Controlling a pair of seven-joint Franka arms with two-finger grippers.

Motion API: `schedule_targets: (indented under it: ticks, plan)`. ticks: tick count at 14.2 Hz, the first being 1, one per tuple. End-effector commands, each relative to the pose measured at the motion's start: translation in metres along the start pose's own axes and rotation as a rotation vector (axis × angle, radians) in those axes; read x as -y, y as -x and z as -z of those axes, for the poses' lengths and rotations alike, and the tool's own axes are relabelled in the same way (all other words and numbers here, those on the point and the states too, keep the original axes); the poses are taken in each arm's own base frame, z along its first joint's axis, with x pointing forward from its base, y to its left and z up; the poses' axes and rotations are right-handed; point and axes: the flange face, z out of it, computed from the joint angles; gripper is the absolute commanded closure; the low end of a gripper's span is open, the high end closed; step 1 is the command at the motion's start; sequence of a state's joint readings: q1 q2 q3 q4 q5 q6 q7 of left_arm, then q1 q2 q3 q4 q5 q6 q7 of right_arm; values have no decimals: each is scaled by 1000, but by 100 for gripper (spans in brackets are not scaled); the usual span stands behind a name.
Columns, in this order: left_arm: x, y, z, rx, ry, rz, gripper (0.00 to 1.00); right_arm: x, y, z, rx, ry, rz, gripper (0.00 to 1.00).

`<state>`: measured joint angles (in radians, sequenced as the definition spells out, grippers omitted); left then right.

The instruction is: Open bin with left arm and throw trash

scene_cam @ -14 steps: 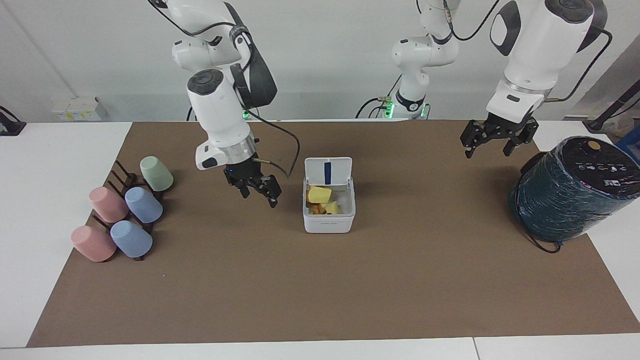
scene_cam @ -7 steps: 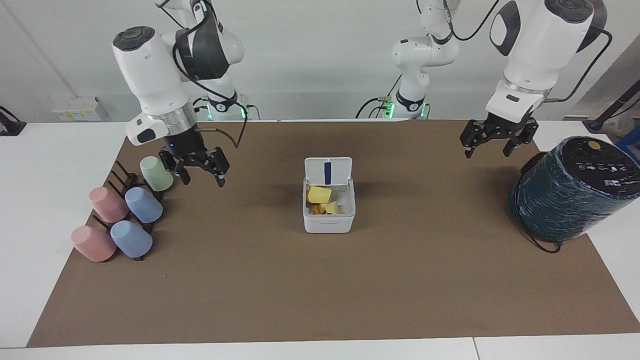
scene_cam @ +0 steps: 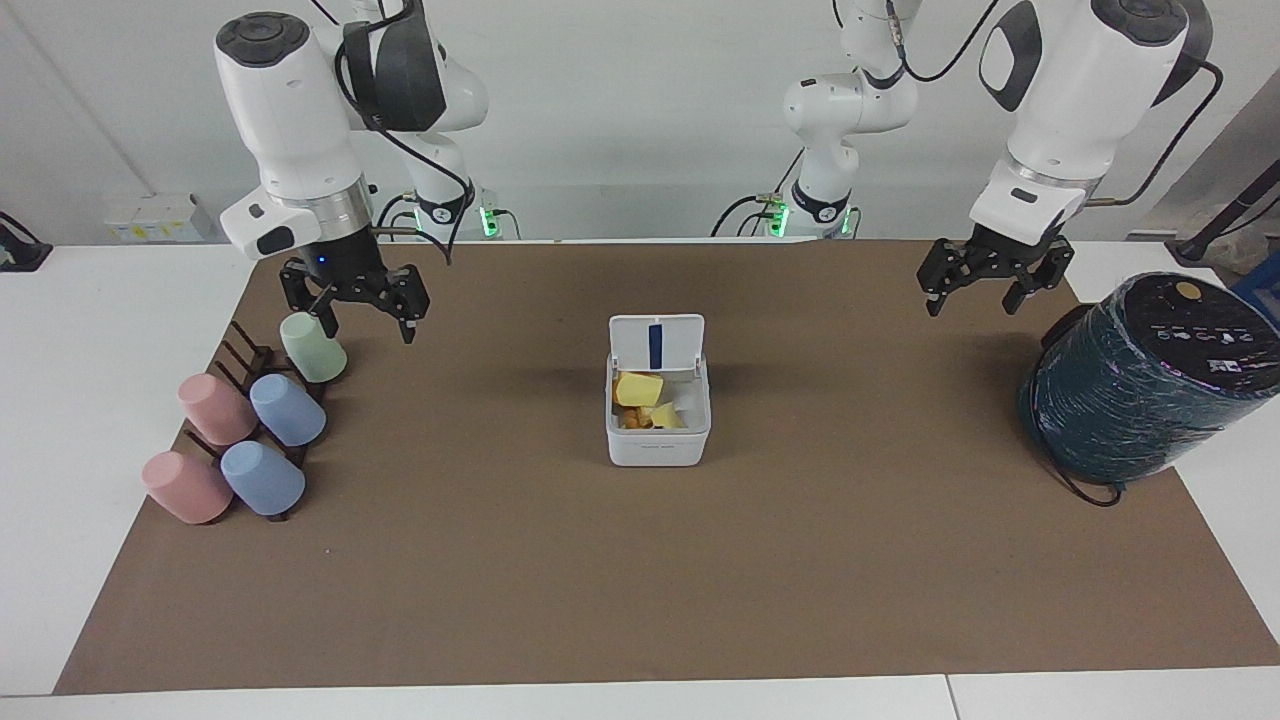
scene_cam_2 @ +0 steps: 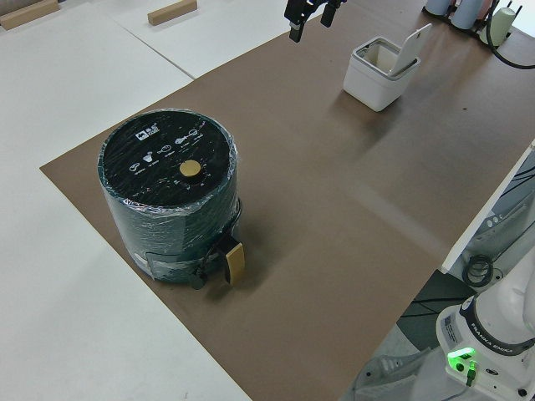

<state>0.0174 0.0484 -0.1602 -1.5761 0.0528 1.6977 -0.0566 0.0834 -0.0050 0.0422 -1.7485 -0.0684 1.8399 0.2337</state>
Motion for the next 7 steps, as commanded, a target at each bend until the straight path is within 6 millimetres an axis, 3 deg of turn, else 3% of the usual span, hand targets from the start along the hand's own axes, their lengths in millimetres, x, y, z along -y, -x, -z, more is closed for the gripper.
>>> schedule_targets:
  ticks: [1, 7]
  plan:
    - [2, 8, 1, -16, 12, -11, 0, -5, 9, 2, 16, 2, 17, 0]
    - [2, 8, 1, -16, 12, -11, 0, -21, 7, 11, 10, -21, -21, 0]
